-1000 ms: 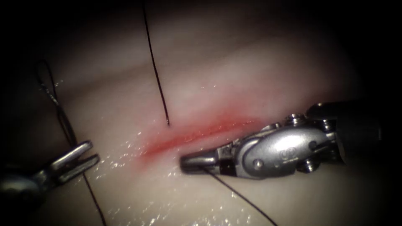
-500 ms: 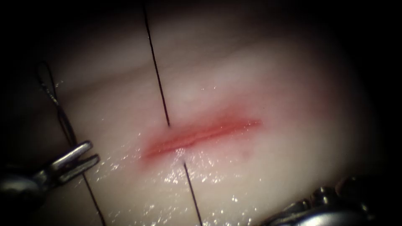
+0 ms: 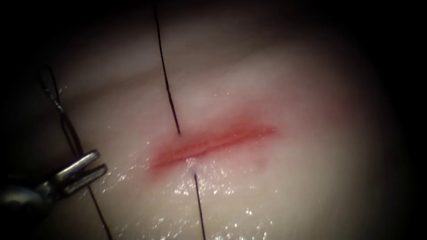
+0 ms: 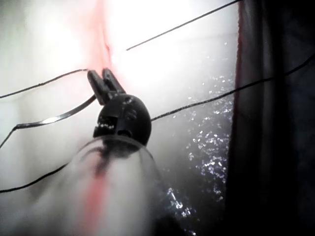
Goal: Wound Closure
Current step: With the right end-effector, pull the suture through the wound.
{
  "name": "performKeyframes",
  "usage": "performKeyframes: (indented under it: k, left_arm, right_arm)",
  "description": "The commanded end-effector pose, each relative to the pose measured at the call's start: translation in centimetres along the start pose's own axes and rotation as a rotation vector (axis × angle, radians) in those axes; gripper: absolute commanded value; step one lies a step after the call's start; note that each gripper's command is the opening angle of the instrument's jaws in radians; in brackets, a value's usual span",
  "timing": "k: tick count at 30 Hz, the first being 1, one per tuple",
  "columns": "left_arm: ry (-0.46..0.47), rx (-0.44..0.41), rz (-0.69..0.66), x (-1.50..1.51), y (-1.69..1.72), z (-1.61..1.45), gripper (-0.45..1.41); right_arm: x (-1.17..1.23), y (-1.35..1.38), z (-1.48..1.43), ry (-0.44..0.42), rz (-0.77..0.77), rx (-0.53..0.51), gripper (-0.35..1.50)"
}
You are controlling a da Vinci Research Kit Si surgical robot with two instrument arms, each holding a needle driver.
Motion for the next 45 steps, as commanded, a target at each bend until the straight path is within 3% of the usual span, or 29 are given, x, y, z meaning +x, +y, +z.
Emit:
performKeyframes:
  k: [1, 4, 11, 18, 27, 37, 39, 40, 42, 43, 45]
  left_arm:
    - [0.001, -0.001, -0.001, -0.03, 0.06, 0.06, -0.45]
    - [0.001, -0.001, -0.001, -0.03, 0.06, 0.06, -0.45]
    - [0.001, -0.002, -0.001, -0.03, 0.05, 0.05, -0.45]
    - [0.001, -0.002, -0.001, -0.04, 0.05, 0.05, -0.45]
    - [0.003, -0.005, 0.0, -0.05, 0.04, 0.03, -0.45]
    - [0.003, -0.005, 0.0, -0.06, 0.03, 0.04, -0.45]
    - [0.003, -0.005, 0.0, -0.06, 0.03, 0.04, -0.45]
    - [0.003, -0.005, 0.0, -0.06, 0.03, 0.04, -0.45]
    - [0.003, -0.005, 0.0, -0.06, 0.03, 0.04, -0.45]
    - [0.003, -0.005, 0.0, -0.06, 0.03, 0.04, -0.45]
    - [0.003, -0.004, 0.0, -0.06, 0.03, 0.04, -0.45]
  right_arm:
    - [-0.11, 0.14, 0.01, -0.017, 0.022, -0.052, 1.2]
    - [-0.25, 0.4, -0.1, -0.042, 0.047, -0.096, 1.31]
    - [-0.72, 0.96, -0.32, -0.05, 0.063, -0.198, 1.35]
    - [-1.2, 1.35, -0.25, -0.094, 0.039, -0.258, 1.4]
    - [-1.67, 1.55, 0.07, -0.118, 0.013, -0.278, 1.4]
    - [-2.06, 1.56, 0.14, -0.152, -0.022, -0.269, 1.28]
    - [-2.09, 1.56, 0.15, -0.153, -0.019, -0.271, 1.13]
    - [-2.1, 1.56, 0.15, -0.152, -0.009, -0.271, 0.86]
    - [-2.11, 1.55, 0.15, -0.14, 0.001, -0.26, -0.04]
    - [-2.11, 1.56, 0.15, -0.128, 0.001, -0.247, -0.35]
    - [-2.08, 1.57, 0.15, -0.095, 0.005, -0.213, -0.35]
